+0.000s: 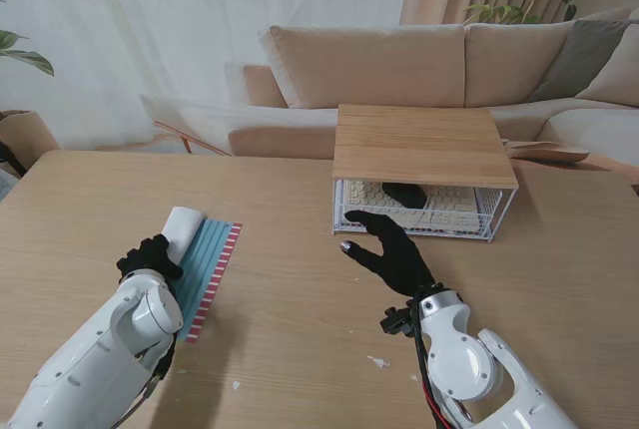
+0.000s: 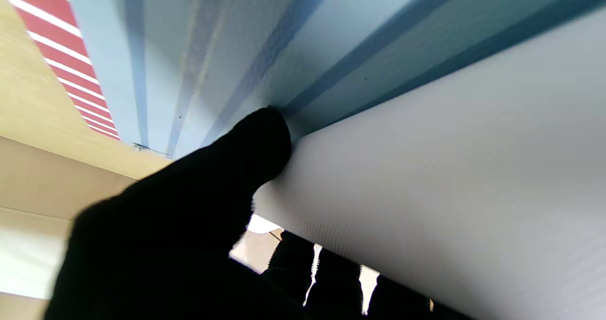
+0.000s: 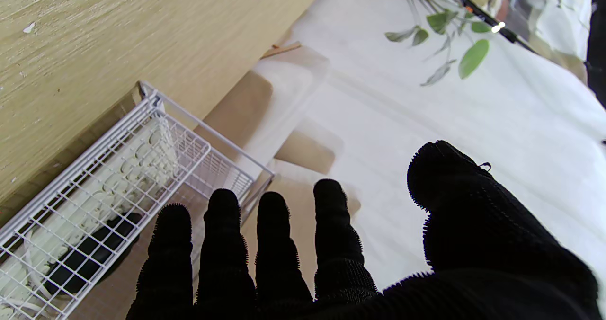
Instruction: Unroll the mouse pad and set up the keyboard and mouse from the tabletop organizer
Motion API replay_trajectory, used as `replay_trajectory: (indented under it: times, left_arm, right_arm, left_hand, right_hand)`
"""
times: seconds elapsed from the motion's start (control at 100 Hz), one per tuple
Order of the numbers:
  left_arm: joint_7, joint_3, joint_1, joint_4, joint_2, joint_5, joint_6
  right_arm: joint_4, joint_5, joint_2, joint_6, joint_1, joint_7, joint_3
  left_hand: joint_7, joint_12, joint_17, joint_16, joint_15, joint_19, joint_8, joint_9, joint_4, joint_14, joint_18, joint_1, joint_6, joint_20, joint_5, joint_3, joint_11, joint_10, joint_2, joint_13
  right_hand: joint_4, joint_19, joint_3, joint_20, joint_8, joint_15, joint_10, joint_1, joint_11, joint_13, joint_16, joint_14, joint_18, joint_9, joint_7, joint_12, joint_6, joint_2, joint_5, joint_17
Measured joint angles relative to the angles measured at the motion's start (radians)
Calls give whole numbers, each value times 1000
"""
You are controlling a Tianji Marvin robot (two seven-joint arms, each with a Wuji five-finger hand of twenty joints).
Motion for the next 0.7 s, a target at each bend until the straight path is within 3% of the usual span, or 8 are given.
replay_trajectory:
  times: [0.19, 0.31, 0.35, 0.39, 0.4, 0.46, 0.57, 0.7]
  left_arm:
    - [36, 20, -32, 42, -12, 0, 20]
    - [78, 28, -46, 75, -25, -4, 25]
    - [84, 32, -52, 82, -27, -3, 27]
    - [92, 35, -57, 88, -29, -2, 28]
    - [95, 35, -58, 90, -30, -2, 28]
    - [111, 37, -66, 103, -34, -2, 28]
    - [124, 39, -73, 111, -38, 0, 31]
    - [128, 36, -73, 110, -39, 3, 35]
  right_arm:
    - [-2, 0, 0, 0, -2, -1, 2]
    - [-2, -1, 0, 0, -3, -2, 2]
    - [-2, -1, 0, 0, -3, -2, 2]
    - [-2, -1, 0, 0, -3, -2, 2]
    - [-2, -1, 0, 0, -3, -2, 2]
    - [-3, -1, 0, 0, -3, -2, 2]
    - [-3, -1, 0, 0, -4, -2, 3]
    - [-3, -1, -1, 2, -4, -2, 3]
  left_hand:
    - [85, 54, 101, 18, 76, 49, 42, 9, 0, 1, -13, 18, -9, 32, 8, 39, 141, 2, -34, 57]
    - [130, 92, 167, 43, 109, 82, 66, 45, 0, -2, -16, 23, -13, 55, 19, 63, 177, 3, -58, 95]
    - [149, 107, 197, 89, 170, 88, 75, 62, 0, -17, -16, 35, -13, 56, 24, 65, 180, 3, -73, 129]
    - [167, 121, 234, 122, 203, 91, 86, 88, -29, -17, -16, 54, -16, 56, 37, 65, 185, 3, -96, 186]
    - [168, 124, 244, 131, 204, 92, 88, 95, -50, -14, -16, 62, -18, 56, 47, 64, 186, 3, -97, 202]
    - [192, 152, 300, 154, 206, 114, 101, 131, -78, -13, -15, 77, -25, 56, 69, 58, 191, 3, -134, 276]
    - [223, 228, 389, 162, 204, 139, 115, 193, -82, 1, -14, 114, -28, 56, 110, 12, 191, 3, -160, 394]
    - [232, 269, 436, 167, 204, 163, 131, 242, -90, 7, -12, 123, -28, 54, 143, -3, 169, 3, -170, 450]
  right_hand:
    - [0, 0, 0, 8, 0, 4, 1, 0, 10, 0, 4, 0, 0, 10, 1, 0, 0, 0, 0, 0]
    - [0, 0, 0, 11, 0, 4, 1, 0, 10, 0, 4, 0, 1, 10, 1, 0, 0, 0, 0, 2]
    - [0, 0, 0, 11, 0, 4, 1, 0, 10, 0, 4, 0, 1, 10, 1, 1, 0, 0, 0, 2]
    - [0, 0, 0, 11, 0, 4, 1, 0, 10, 0, 4, 0, 1, 10, 1, 1, 0, 0, 0, 2]
    - [0, 0, 0, 11, 0, 4, 1, 0, 10, 0, 4, 0, 1, 10, 1, 1, 0, 0, 0, 2]
    - [0, 0, 0, 11, 0, 5, 1, 0, 10, 0, 4, 0, 1, 10, 1, 1, 0, 0, 0, 2]
    - [0, -1, 0, 12, 8, 5, 1, 0, 10, 0, 5, 0, 1, 10, 1, 1, 0, 0, 0, 2]
    - [0, -1, 1, 12, 9, 5, 1, 0, 10, 0, 6, 0, 1, 10, 2, 1, 0, 0, 8, 2]
